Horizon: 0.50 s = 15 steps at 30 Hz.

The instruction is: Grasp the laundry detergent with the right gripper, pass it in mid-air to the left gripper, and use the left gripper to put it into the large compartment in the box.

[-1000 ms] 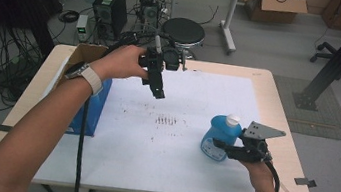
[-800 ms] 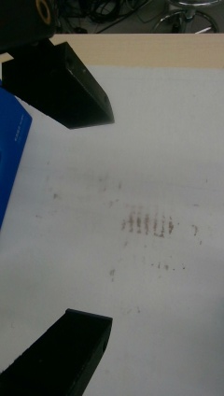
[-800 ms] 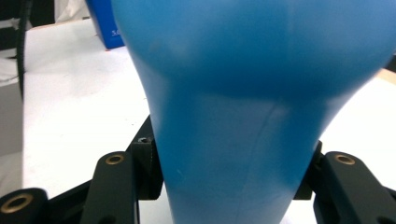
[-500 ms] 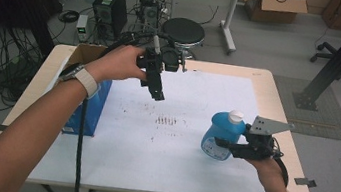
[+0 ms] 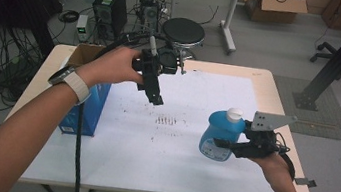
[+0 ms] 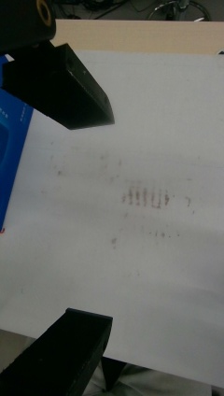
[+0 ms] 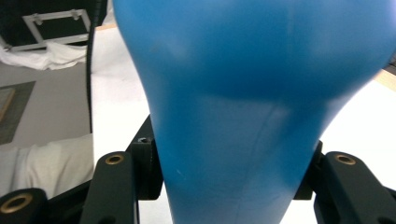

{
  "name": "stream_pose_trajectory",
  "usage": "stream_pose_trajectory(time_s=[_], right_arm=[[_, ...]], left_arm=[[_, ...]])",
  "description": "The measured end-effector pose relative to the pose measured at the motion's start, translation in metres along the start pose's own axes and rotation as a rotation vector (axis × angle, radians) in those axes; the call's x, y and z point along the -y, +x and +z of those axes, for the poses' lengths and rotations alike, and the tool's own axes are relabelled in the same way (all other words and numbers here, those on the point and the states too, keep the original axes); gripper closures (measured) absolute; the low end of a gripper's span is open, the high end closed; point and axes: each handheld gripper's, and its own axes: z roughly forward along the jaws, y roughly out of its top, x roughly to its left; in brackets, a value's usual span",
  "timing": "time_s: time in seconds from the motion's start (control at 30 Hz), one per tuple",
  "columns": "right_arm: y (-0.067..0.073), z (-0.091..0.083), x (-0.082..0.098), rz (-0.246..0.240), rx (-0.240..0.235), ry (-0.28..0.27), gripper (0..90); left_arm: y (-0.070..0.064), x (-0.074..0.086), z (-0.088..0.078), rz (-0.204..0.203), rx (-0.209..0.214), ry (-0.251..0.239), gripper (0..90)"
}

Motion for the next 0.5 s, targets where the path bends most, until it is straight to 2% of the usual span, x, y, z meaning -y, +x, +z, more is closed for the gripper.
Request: stream_pose_trajectory(time_s=[0.23, 0.5], right_arm=[[0.002, 0.005, -0.016, -0.038, -0.05, 0.024, 44.6], [0.002, 0.015, -0.033, -0.064, -0.1, 0.023, 44.6]], left_arm=[[-0.011, 0.0, -0.006, 0.014, 0.004, -0.001, 5.8], [-0.024, -0.001, -0.013, 0.038, 0.008, -0.015, 5.8]])
